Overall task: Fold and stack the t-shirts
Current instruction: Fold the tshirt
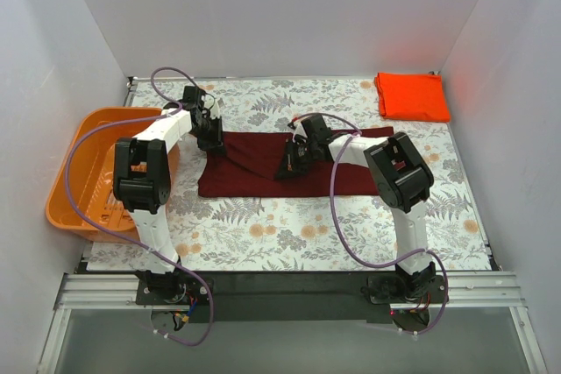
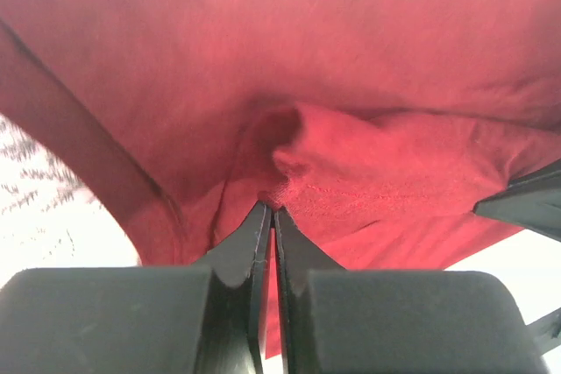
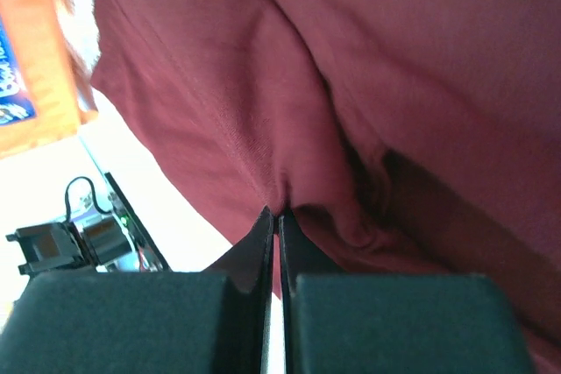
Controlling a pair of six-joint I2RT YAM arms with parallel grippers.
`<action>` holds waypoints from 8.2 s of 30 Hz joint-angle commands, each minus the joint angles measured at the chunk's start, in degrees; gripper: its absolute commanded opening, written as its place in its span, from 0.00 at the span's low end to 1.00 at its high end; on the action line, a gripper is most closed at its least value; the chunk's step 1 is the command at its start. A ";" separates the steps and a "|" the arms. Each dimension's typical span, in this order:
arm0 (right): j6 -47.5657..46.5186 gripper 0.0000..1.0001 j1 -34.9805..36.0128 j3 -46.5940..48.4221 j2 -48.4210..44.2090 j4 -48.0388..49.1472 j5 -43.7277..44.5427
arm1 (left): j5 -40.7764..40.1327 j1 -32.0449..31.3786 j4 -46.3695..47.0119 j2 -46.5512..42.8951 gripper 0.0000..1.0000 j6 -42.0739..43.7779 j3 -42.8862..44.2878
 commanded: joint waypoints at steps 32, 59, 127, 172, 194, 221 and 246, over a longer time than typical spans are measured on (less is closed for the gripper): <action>-53.67 0.31 -13.33 17.70 -8.16 -38.76 14.30 | -5.02 -9.75 1.19 -9.01 0.26 2.36 -3.78; -75.23 0.19 -20.13 0.17 -5.69 -38.06 31.80 | -10.13 -9.50 -2.13 15.68 0.23 7.18 17.12; -58.44 0.37 10.38 38.27 11.88 -27.34 34.07 | 1.66 -2.29 2.70 2.77 0.34 -1.86 5.63; -58.53 0.21 7.83 28.87 1.15 -23.29 33.55 | 4.55 -1.76 3.84 2.50 0.31 -3.01 13.01; -67.93 0.18 -11.50 14.11 -11.32 -35.32 25.65 | -2.82 -1.85 3.14 11.37 0.20 -1.43 10.88; -74.62 0.08 -3.61 -20.52 -22.48 -37.18 20.82 | -0.46 -6.24 18.26 4.63 0.48 0.33 25.86; -58.36 0.09 -2.79 9.76 -16.70 -30.35 14.38 | 2.98 -9.76 9.82 2.76 0.33 -1.16 5.88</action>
